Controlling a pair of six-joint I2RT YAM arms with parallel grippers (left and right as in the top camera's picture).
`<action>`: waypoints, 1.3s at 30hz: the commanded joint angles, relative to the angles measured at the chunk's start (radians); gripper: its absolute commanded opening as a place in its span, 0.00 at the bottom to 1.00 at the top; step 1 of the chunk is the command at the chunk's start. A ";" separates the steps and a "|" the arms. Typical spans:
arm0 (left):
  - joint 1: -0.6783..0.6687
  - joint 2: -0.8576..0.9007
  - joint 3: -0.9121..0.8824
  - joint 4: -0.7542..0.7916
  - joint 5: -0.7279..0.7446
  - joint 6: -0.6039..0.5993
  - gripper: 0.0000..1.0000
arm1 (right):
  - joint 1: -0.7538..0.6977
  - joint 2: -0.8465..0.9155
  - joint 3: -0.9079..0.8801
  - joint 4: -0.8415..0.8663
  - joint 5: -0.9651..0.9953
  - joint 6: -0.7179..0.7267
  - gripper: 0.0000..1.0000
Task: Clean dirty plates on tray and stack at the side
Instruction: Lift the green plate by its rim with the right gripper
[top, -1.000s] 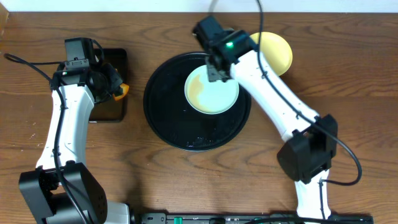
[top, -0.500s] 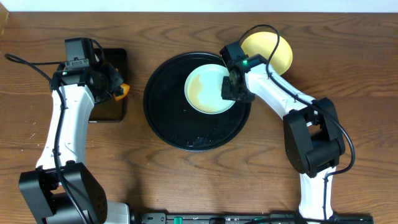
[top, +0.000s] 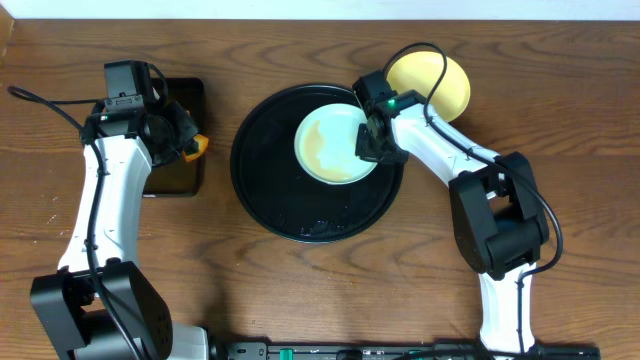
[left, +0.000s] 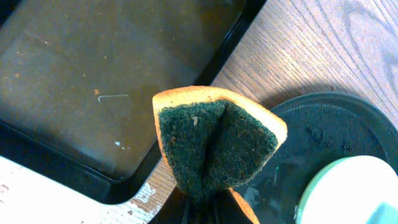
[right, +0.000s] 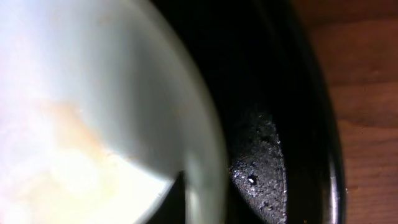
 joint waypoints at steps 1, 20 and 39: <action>0.002 0.005 -0.002 -0.001 -0.002 0.006 0.09 | 0.008 0.054 -0.012 0.007 0.007 -0.037 0.01; 0.002 0.005 -0.002 0.003 -0.002 0.006 0.09 | 0.120 -0.257 0.150 -0.024 0.534 -0.492 0.01; 0.002 0.005 -0.002 0.003 -0.002 0.010 0.09 | 0.406 -0.263 0.150 0.104 1.061 -0.853 0.01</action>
